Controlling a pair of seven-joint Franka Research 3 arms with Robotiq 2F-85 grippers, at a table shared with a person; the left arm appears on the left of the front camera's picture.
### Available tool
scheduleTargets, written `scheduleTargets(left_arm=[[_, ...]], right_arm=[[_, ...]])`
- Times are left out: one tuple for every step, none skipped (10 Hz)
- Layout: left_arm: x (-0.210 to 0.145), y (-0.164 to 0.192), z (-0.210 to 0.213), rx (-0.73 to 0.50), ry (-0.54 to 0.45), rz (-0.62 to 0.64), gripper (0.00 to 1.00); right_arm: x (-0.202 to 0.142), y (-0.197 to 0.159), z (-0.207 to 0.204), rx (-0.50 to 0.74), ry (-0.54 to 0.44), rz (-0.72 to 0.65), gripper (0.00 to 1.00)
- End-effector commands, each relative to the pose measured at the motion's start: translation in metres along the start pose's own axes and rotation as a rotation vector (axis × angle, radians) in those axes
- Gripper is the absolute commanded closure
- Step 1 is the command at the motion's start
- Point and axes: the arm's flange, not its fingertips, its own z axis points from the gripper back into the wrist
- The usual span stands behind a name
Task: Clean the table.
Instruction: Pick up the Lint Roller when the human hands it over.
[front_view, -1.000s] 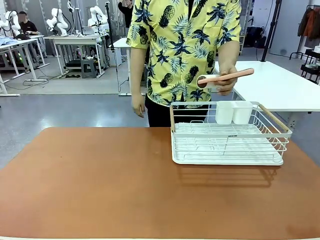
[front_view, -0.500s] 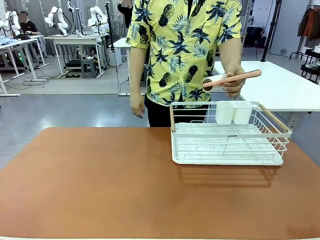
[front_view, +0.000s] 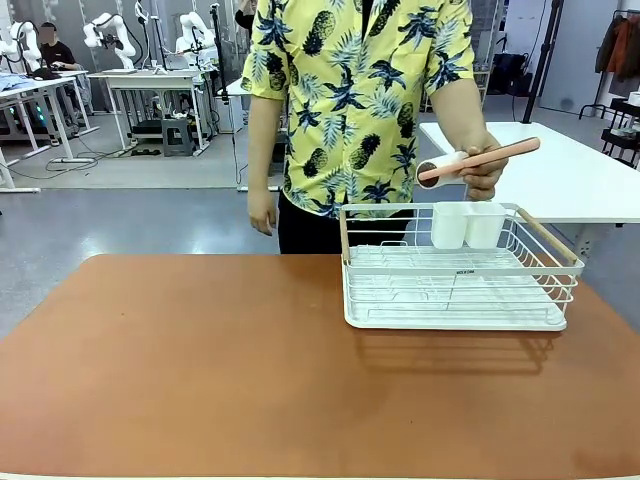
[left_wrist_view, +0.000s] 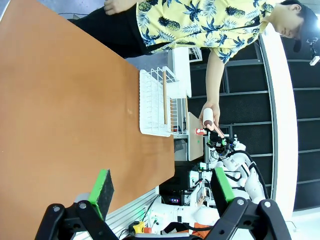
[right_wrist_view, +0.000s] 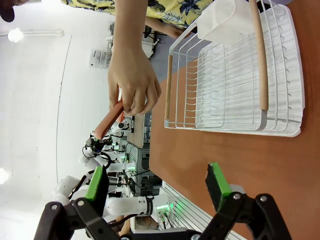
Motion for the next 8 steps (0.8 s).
scheduleTargets(left_arm=[[0.001, 0.001, 0.003, -0.027, -0.003, -0.013, 0.0], [0.001, 0.001, 0.003, -0.027, -0.003, -0.013, 0.0], [0.001, 0.001, 0.003, -0.027, -0.003, -0.013, 0.0], [0.001, 0.001, 0.003, -0.027, -0.003, -0.013, 0.0], [0.001, 0.001, 0.003, -0.027, -0.003, -0.013, 0.0], [0.001, 0.001, 0.003, -0.027, -0.003, -0.013, 0.0], [0.001, 0.001, 0.003, -0.027, -0.003, -0.013, 0.0], [0.001, 0.001, 0.003, -0.027, -0.003, -0.013, 0.0]], right_arm=[[-0.003, 0.019, -0.01, -0.047, -0.079, -0.031, 0.0], [-0.015, 0.046, -0.023, -0.021, -0.106, -0.118, 0.0], [-0.032, 0.072, -0.039, -0.005, -0.125, -0.223, 0.0], [-0.047, 0.095, -0.06, -0.029, -0.147, -0.33, 0.0], [-0.057, 0.114, -0.074, -0.005, -0.146, -0.338, 0.0], [-0.067, 0.129, -0.091, -0.058, -0.126, -0.367, 0.0], [-0.07, 0.137, -0.11, -0.087, -0.12, -0.357, 0.0], [-0.075, 0.14, -0.132, -0.105, -0.106, -0.354, 0.0]])
